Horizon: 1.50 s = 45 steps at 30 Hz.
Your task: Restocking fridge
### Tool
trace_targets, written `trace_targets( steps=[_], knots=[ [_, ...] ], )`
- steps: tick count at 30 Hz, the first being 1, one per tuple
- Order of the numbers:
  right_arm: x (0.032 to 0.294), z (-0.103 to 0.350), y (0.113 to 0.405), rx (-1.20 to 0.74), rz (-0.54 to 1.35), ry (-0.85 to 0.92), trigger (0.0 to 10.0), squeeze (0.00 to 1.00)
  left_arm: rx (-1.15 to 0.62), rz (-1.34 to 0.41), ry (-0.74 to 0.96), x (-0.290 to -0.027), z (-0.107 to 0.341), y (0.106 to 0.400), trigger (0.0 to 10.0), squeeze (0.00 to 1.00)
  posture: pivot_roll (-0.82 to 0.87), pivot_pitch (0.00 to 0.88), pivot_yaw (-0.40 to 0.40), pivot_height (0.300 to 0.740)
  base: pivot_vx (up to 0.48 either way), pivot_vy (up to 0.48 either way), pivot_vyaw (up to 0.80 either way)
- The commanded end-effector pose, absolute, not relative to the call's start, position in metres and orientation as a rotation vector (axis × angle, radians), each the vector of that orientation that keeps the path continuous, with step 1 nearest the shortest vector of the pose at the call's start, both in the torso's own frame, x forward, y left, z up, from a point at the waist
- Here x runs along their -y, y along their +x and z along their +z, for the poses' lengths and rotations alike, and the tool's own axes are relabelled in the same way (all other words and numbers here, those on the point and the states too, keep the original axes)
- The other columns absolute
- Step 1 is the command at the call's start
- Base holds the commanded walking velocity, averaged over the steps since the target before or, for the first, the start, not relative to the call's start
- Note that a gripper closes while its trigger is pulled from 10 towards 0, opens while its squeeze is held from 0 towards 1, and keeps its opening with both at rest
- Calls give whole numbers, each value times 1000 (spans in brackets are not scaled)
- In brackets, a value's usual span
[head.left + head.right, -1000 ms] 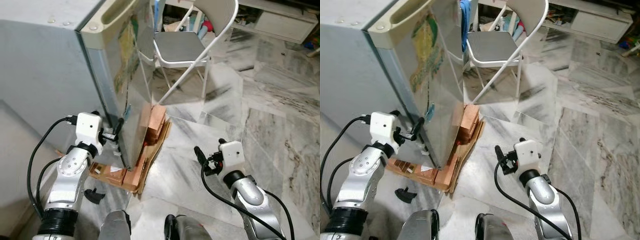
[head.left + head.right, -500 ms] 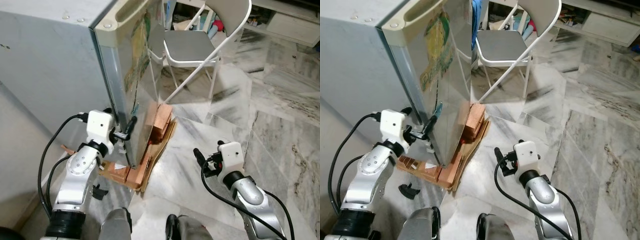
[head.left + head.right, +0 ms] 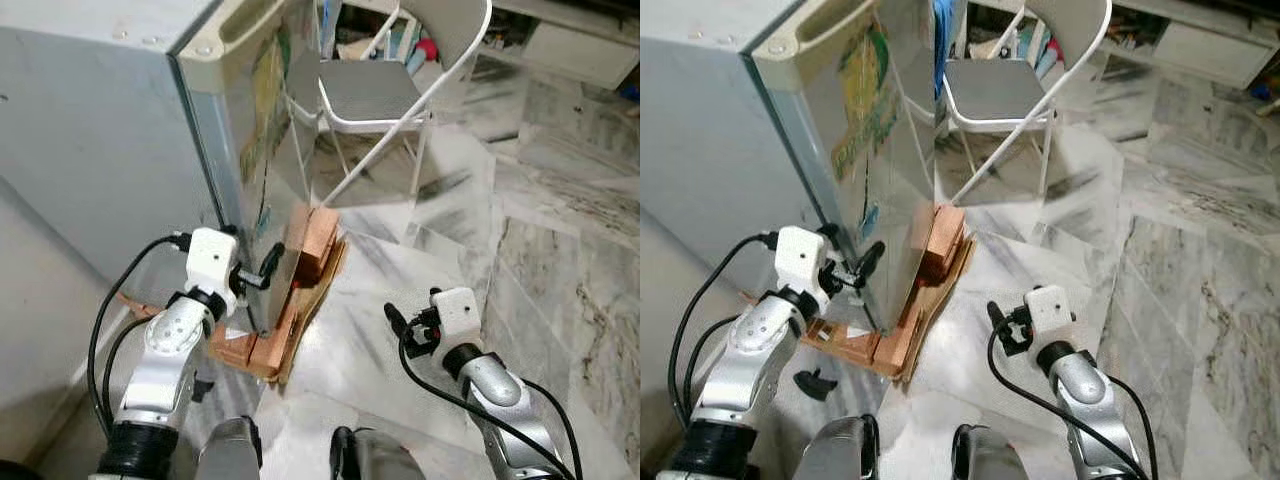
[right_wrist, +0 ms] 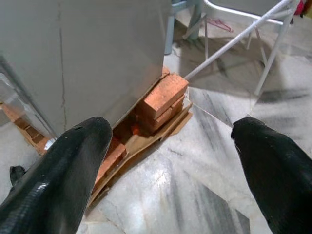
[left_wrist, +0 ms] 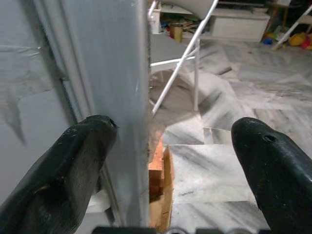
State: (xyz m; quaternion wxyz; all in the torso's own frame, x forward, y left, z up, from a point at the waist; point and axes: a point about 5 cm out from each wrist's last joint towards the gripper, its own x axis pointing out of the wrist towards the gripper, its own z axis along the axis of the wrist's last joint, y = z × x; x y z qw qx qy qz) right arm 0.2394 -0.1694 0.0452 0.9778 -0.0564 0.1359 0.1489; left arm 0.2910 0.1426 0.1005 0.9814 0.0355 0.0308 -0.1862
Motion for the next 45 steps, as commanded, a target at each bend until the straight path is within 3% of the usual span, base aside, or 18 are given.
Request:
trace_targets(
  steps=[1,9,19,21,24,26,28,29,30,32,34,37,40,45],
  knots=[
    [175,43,237,-284,288,-119,10000,0,-45,-277,77,-159,107,301,10000,0,78,130,-46,740,0,0,0],
    [172,47,236,-273,292,-118,10000,0,-18,-262,74,-156,114,314,10000,0,76,128,-45,740,0,0,0],
    [167,49,235,-275,310,-118,10000,0,65,-423,70,-110,137,335,10000,0,83,127,-39,740,0,0,0],
    [170,43,234,-345,299,-181,10000,0,105,-483,1,-81,158,346,10000,0,85,124,-36,740,0,0,0],
    [171,39,233,-385,299,-198,10000,0,131,-517,-42,-63,172,352,10000,0,84,122,-35,740,0,0,0],
    [172,32,231,-448,313,-202,10000,0,189,-616,-94,-21,201,356,10000,0,82,117,-30,740,0,0,0],
    [171,31,231,-453,317,-204,10000,0,209,-665,-118,0,214,354,10000,0,82,117,-30,740,0,0,0],
    [171,30,231,-460,318,-211,10000,0,257,-865,-196,56,241,330,10000,0,77,111,-24,740,0,0,0],
    [171,30,231,-460,318,-211,10000,0,257,-865,-196,56,241,330,10000,0,77,111,-24,740,0,0,0],
    [169,28,230,-468,316,-210,10000,0,273,-1145,-346,115,270,280,10000,0,69,110,-19,740,0,0,0],
    [168,28,230,-472,316,-209,10000,0,281,-1270,-397,131,280,256,10000,0,63,110,-15,740,0,0,0],
    [166,27,229,-477,317,-199,10000,0,234,-1372,-398,139,270,242,10000,0,63,115,-10,740,0,0,0],
    [164,27,229,-479,314,-187,10000,0,182,-1290,-297,124,240,261,10000,0,70,120,-7,740,0,0,0],
    [165,24,228,-485,317,-168,10000,0,96,-1009,-227,52,199,306,10000,0,101,126,-12,740,0,0,0]
  ],
)
